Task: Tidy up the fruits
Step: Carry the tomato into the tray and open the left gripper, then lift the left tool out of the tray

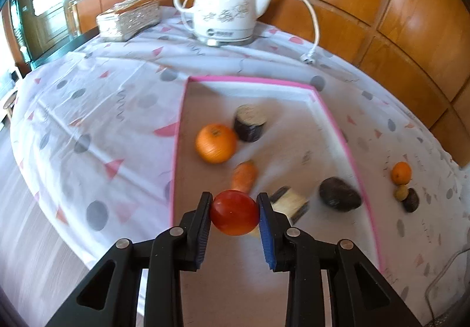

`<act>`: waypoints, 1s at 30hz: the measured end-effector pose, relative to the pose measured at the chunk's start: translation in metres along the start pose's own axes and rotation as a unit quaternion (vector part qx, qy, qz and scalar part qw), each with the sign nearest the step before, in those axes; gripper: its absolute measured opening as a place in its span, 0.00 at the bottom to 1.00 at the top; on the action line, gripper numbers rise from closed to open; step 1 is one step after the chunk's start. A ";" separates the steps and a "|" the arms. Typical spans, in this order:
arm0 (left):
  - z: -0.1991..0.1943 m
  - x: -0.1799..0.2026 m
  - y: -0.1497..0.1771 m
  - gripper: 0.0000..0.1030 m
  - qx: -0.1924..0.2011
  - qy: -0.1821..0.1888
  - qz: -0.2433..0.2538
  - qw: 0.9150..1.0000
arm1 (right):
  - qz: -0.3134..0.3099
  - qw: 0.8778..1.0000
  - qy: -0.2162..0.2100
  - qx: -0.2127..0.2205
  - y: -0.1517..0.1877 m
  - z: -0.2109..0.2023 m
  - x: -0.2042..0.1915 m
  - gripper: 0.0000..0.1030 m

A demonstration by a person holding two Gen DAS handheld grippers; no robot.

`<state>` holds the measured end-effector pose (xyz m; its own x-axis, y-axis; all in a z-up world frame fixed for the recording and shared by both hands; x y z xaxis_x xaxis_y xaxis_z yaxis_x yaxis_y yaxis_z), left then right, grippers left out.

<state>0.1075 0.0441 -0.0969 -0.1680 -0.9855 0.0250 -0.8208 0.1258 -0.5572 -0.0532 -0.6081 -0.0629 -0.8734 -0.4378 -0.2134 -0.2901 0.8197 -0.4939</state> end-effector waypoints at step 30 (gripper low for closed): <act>-0.035 0.034 0.012 0.56 0.040 -0.008 0.042 0.998 | -0.170 0.979 -0.097 -0.049 0.049 -0.002 -0.078 0.41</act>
<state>0.0724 0.0163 -0.0734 -0.2255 -0.9735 -0.0376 -0.7573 0.1995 -0.6219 0.0003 -0.5333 -0.0689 -0.6313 -0.7461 -0.2115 -0.5961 0.6413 -0.4832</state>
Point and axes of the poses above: each gripper's, at about its wrist camera, not at the fingertips, and z roughly the way its jaws point, x to its right, y to its underside, the point moved 5 cm from there along z, roughly the way its jaws point, and after that the axes turned 11 degrees about z, right-handed, at the moved point
